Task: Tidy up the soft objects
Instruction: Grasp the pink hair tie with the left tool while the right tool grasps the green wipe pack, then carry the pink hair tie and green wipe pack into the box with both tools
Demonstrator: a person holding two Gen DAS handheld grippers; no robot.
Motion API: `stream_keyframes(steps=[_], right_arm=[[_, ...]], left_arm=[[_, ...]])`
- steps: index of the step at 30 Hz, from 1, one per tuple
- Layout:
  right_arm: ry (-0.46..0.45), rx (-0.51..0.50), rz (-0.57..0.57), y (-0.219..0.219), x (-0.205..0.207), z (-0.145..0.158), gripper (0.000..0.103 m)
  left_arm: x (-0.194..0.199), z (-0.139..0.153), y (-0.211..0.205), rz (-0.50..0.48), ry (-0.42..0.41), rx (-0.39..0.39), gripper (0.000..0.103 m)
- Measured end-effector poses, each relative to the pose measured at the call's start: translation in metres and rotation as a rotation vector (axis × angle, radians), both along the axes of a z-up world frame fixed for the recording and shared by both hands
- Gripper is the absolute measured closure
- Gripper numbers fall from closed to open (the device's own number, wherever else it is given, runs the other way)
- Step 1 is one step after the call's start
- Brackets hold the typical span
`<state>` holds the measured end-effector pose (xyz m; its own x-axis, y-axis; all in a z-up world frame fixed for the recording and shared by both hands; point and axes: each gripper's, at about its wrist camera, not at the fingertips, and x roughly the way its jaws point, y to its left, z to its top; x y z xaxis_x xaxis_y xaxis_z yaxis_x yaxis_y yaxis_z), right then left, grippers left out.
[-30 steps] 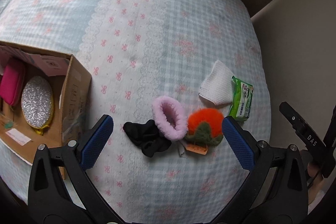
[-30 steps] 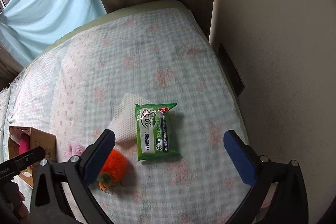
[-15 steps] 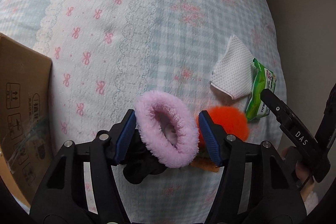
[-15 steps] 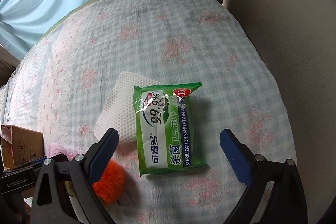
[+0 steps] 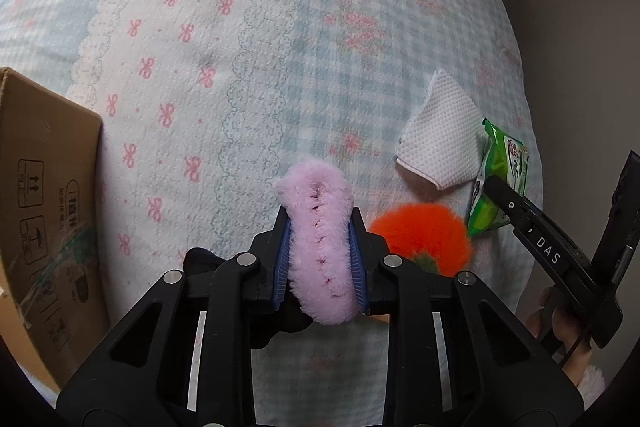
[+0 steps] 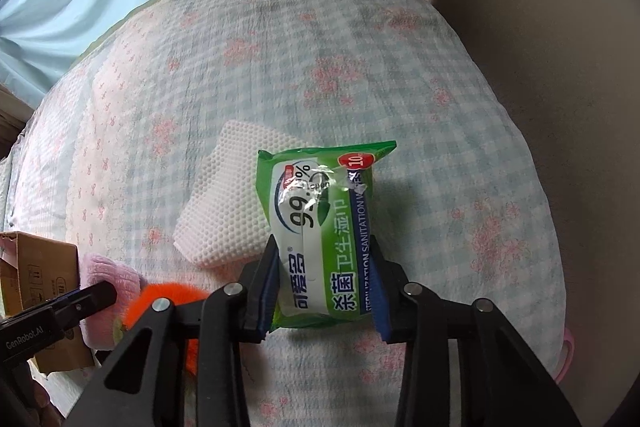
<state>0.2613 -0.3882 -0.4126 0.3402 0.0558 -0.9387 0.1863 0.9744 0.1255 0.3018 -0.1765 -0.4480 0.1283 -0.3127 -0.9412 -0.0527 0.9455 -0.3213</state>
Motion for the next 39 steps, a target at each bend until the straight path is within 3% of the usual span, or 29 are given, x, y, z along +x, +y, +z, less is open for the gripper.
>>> stream_keyframes(steps=[9, 14, 21, 31, 39], right_arm=[[-0.051, 0.0, -0.018, -0.005, -0.017, 0.034, 0.068], [-0.1, -0.006, -0.027, -0.005, -0.027, 0.074, 0.068], [-0.165, -0.033, -0.014, 0.01, -0.048, 0.144, 0.068], [-0.262, -0.041, 0.093, 0.073, -0.085, 0.255, 0.068], [-0.306, -0.01, 0.231, 0.164, -0.102, 0.296, 0.068]], left_arm=[[-0.003, 0.03, 0.0, 0.0, -0.056, -0.032, 0.08], [-0.008, 0.062, 0.003, 0.004, -0.112, -0.043, 0.08], [-0.024, 0.129, 0.012, 0.017, -0.208, -0.066, 0.08], [-0.077, 0.239, 0.061, 0.054, -0.353, -0.077, 0.08], [-0.112, 0.292, 0.133, 0.116, -0.438, -0.026, 0.08]])
